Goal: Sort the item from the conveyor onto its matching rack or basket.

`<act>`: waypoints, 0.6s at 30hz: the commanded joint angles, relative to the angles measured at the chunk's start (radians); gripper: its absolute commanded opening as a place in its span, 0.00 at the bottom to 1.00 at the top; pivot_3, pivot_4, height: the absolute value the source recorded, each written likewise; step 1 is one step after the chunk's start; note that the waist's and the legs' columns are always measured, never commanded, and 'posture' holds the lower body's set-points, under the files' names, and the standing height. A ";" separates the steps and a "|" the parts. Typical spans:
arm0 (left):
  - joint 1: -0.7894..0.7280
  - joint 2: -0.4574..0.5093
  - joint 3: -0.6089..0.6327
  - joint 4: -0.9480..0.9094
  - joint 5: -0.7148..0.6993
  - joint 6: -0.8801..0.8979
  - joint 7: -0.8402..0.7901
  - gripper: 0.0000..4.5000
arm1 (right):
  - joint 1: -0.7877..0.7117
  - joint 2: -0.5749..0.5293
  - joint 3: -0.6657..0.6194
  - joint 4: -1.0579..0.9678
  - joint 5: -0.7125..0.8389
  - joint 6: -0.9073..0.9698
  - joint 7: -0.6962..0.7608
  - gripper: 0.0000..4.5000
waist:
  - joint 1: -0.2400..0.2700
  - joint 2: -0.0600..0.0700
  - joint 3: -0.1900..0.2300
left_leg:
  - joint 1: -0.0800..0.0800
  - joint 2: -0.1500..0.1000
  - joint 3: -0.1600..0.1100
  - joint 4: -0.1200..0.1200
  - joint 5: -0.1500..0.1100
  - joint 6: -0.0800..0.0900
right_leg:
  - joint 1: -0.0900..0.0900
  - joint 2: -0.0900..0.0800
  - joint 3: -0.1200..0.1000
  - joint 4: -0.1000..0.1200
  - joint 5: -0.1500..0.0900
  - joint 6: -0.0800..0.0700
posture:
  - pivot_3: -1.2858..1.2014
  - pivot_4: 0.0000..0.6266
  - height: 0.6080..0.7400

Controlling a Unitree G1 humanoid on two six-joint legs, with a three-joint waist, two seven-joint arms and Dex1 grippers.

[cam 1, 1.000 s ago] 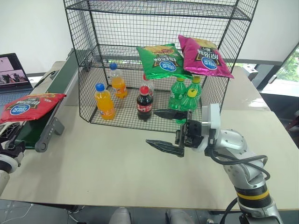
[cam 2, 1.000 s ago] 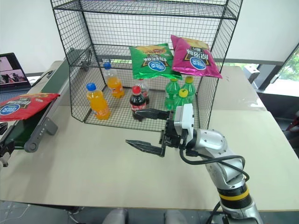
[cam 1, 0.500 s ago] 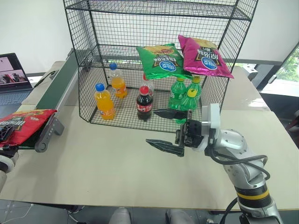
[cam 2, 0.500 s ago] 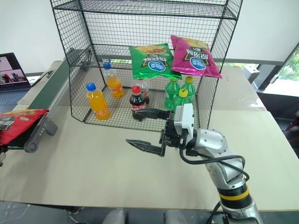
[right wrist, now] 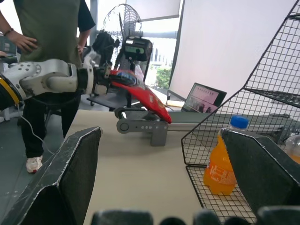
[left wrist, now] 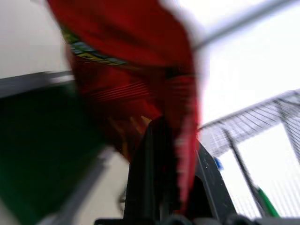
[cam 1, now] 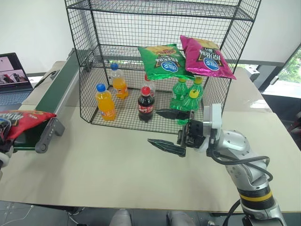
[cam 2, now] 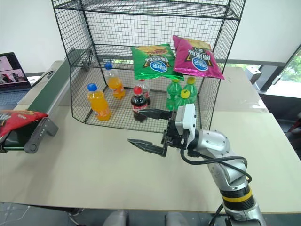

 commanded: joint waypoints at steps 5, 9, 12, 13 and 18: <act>-0.161 0.106 -0.112 -0.146 -0.145 0.089 -0.108 0.01 | 0.023 -0.016 -0.071 -0.071 -0.026 -0.003 -0.100 1.00 | -0.002 0.001 0.001 | 0.000 0.000 0.000 0.000 0.000 0.000 | 0.000 0.000 0.000 -0.001 0.000 0.000 | 0.52 0.24 1.00; -0.304 0.136 -0.226 -0.136 -0.145 0.141 -0.152 0.01 | 0.038 -0.023 -0.085 -0.104 -0.039 0.007 -0.156 1.00 | -0.003 0.001 0.001 | 0.000 0.000 0.000 -0.001 0.000 0.000 | 0.000 0.000 0.000 -0.001 0.000 0.000 | 0.52 0.24 1.00; -0.420 0.131 -0.312 -0.083 -0.145 0.143 -0.159 0.01 | 0.042 -0.022 -0.085 -0.124 -0.054 0.006 -0.192 1.00 | -0.004 0.002 0.001 | 0.000 0.000 0.000 -0.001 0.000 0.000 | 0.000 0.000 0.000 -0.001 0.000 0.000 | 0.52 0.24 1.00; -0.466 0.131 -0.345 -0.057 -0.141 0.142 -0.170 0.01 | 0.044 -0.023 -0.085 -0.132 -0.060 0.004 -0.201 1.00 | -0.003 0.002 0.001 | 0.000 0.000 0.000 -0.001 0.000 0.000 | 0.000 0.000 0.000 -0.001 0.000 0.000 | 0.52 0.24 1.00; -0.758 0.077 -0.488 0.155 0.016 0.109 -0.257 0.01 | 0.034 -0.016 -0.120 -0.167 -0.068 0.002 -0.268 1.00 | -0.001 0.002 0.001 | -0.001 0.000 0.000 0.000 0.000 0.000 | 0.000 0.000 0.000 -0.001 0.000 0.000 | 0.52 0.24 1.00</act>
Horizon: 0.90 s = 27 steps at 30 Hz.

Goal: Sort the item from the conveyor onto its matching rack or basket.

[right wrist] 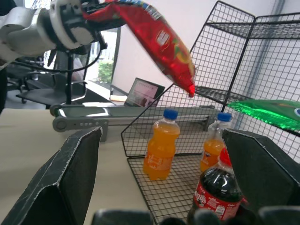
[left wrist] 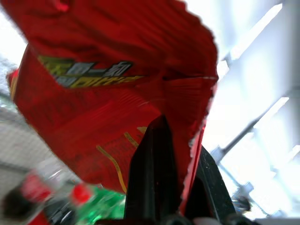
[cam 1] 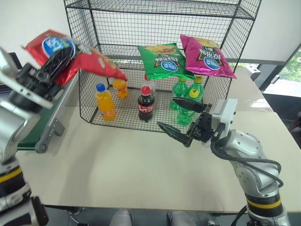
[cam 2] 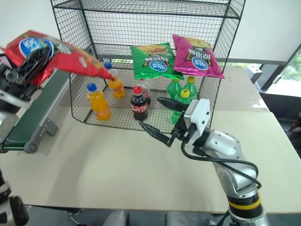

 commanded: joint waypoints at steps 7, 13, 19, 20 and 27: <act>-0.461 -0.150 -0.141 0.426 0.391 -0.109 -0.244 0.01 | -0.078 0.059 -0.062 -0.087 -0.055 -0.045 -0.166 1.00 | 0.000 0.001 0.000 | -0.002 -0.001 -0.002 0.000 0.000 0.000 | 0.000 0.000 -0.001 -0.001 0.000 0.001 | 0.52 0.24 1.00; -0.407 -0.265 -0.108 0.478 0.563 -0.176 -0.178 0.01 | -0.009 0.059 -0.048 -0.112 -0.090 -0.059 -0.171 1.00 | -0.002 0.004 -0.001 | -0.001 -0.002 -0.002 0.000 0.000 0.000 | 0.000 0.000 -0.001 -0.001 0.000 0.001 | 0.52 0.24 1.00; -0.351 -0.410 -0.061 0.379 0.609 -0.206 0.008 0.01 | 0.026 0.058 -0.053 -0.119 -0.099 -0.061 -0.170 1.00 | 0.001 0.003 0.000 | -0.005 -0.002 -0.003 0.004 0.001 0.000 | 0.000 0.000 -0.001 -0.001 0.001 0.002 | 0.52 0.24 1.00; -0.345 -0.434 -0.060 0.364 0.619 -0.210 0.037 0.01 | 0.029 0.057 -0.054 -0.117 -0.100 -0.061 -0.168 1.00 | 0.004 0.003 0.000 | -0.005 -0.002 -0.003 0.004 0.001 0.000 | 0.001 0.000 -0.001 -0.001 0.001 0.002 | 0.52 0.24 1.00; -0.375 -0.562 -0.037 0.330 0.683 -0.283 0.192 0.01 | 0.038 0.057 -0.047 -0.107 -0.111 -0.069 -0.158 1.00 | 0.012 0.003 0.000 | -0.005 -0.002 -0.003 0.007 0.000 0.001 | 0.001 0.000 -0.001 -0.001 0.002 0.003 | 0.52 0.24 1.00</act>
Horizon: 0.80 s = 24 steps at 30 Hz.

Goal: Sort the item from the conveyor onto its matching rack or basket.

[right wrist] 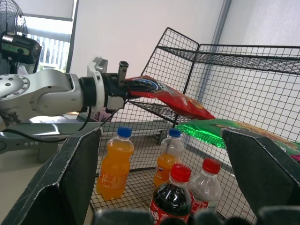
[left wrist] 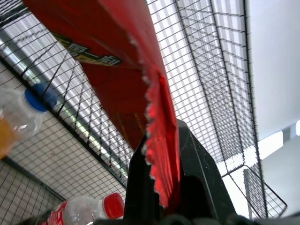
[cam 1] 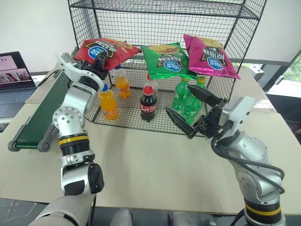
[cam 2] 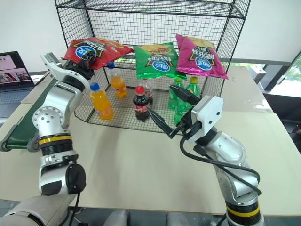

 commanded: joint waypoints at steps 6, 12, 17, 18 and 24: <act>-0.108 -0.096 0.025 0.041 0.136 -0.168 0.101 0.01 | 0.003 0.000 -0.001 -0.020 -0.010 -0.034 0.007 1.00 | 0.008 0.000 0.000 | -0.001 -0.001 0.000 0.000 0.000 0.000 | 0.000 0.000 0.000 0.000 0.000 0.000 | 0.52 0.24 1.00; -0.176 -0.147 0.022 0.073 0.154 -0.201 0.066 0.01 | 0.022 -0.001 0.005 -0.026 -0.011 -0.034 0.009 1.00 | 0.012 -0.001 0.000 | -0.002 -0.002 -0.001 0.001 0.000 0.000 | 0.000 0.000 0.000 -0.001 0.000 0.001 | 0.52 0.24 1.00; -0.187 -0.162 0.027 0.070 0.171 -0.200 0.065 0.13 | 0.029 0.000 0.007 -0.030 -0.015 -0.033 0.003 1.00 | 0.010 -0.001 0.000 | -0.002 -0.002 -0.002 0.001 0.000 0.000 | 0.000 -0.001 0.000 -0.001 0.000 0.001 | 0.52 0.24 1.00; -0.186 -0.166 0.030 0.065 0.167 -0.199 0.069 0.16 | 0.031 0.001 0.007 -0.032 -0.016 -0.032 0.001 1.00 | 0.009 -0.001 0.000 | -0.002 -0.002 -0.002 0.001 0.000 0.000 | 0.000 -0.001 0.000 -0.001 0.000 0.001 | 0.52 0.24 1.00; -0.156 -0.176 0.030 0.009 0.162 -0.173 0.085 0.75 | 0.031 -0.001 0.005 -0.031 -0.017 -0.030 0.001 1.00 | 0.010 -0.001 0.000 | -0.002 -0.002 -0.002 0.001 0.000 0.000 | 0.000 -0.001 0.000 -0.001 0.000 0.001 | 0.52 0.24 1.00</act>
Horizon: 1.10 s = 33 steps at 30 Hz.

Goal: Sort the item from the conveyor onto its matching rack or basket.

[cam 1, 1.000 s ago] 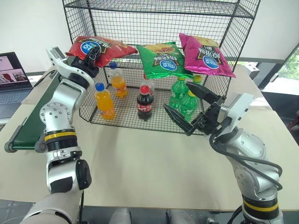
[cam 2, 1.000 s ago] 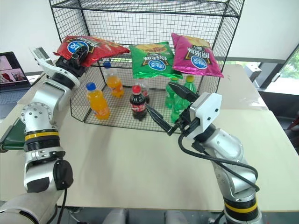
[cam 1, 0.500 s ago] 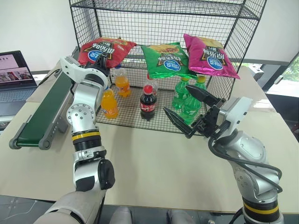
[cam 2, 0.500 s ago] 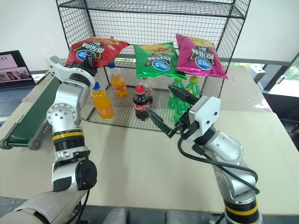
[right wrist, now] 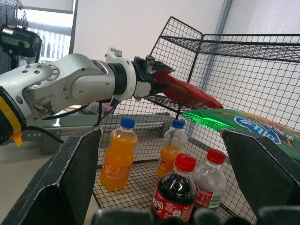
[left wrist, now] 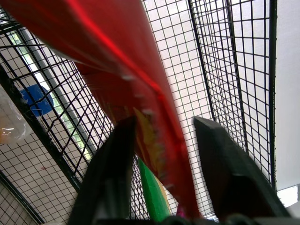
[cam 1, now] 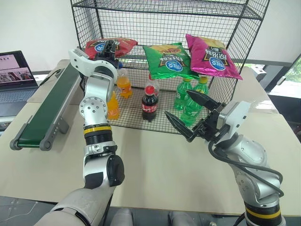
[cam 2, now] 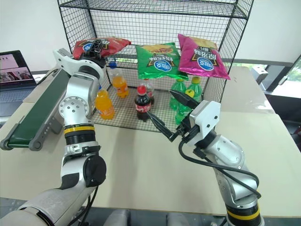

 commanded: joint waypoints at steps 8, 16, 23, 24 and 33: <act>0.138 0.021 -0.010 -0.310 -0.112 0.159 0.140 0.99 | -0.005 -0.002 -0.005 -0.017 -0.003 -0.029 0.010 1.00 | 0.000 0.000 0.000 | 0.000 0.000 0.000 0.000 0.000 0.000 | 0.000 0.000 0.000 0.001 0.000 0.000 | 0.52 0.24 1.00; 0.360 0.288 -0.038 -0.514 -0.257 0.414 0.008 0.99 | 0.023 -0.005 -0.012 -0.003 0.000 -0.036 0.030 1.00 | -0.008 0.001 0.000 | 0.002 0.000 -0.001 0.000 0.000 -0.001 | 0.000 0.000 0.000 0.002 0.000 0.000 | 0.52 0.24 1.00; 0.666 0.663 -0.275 -0.598 0.112 0.463 -0.354 0.99 | 0.154 -0.010 0.003 0.037 -0.109 0.001 -0.046 1.00 | -0.010 0.001 0.000 | 0.003 0.000 -0.001 -0.002 0.001 -0.003 | 0.000 0.000 0.000 0.002 -0.001 0.000 | 0.52 0.24 1.00; 0.699 0.691 -0.328 -0.601 0.200 0.427 -0.384 0.99 | 0.178 0.001 0.006 0.048 -0.127 0.013 -0.073 1.00 | -0.008 0.001 0.000 | 0.004 0.000 -0.001 -0.002 0.002 -0.003 | 0.001 -0.001 0.000 0.002 -0.001 -0.001 | 0.52 0.24 1.00; 0.872 0.564 -0.548 -0.477 0.686 0.023 -0.494 0.99 | 0.308 0.114 0.038 0.129 -0.341 0.031 -0.297 1.00 | -0.013 0.001 0.000 | 0.000 -0.001 0.000 -0.006 0.002 -0.003 | -0.003 -0.001 0.000 0.001 -0.002 -0.002 | 0.52 0.24 1.00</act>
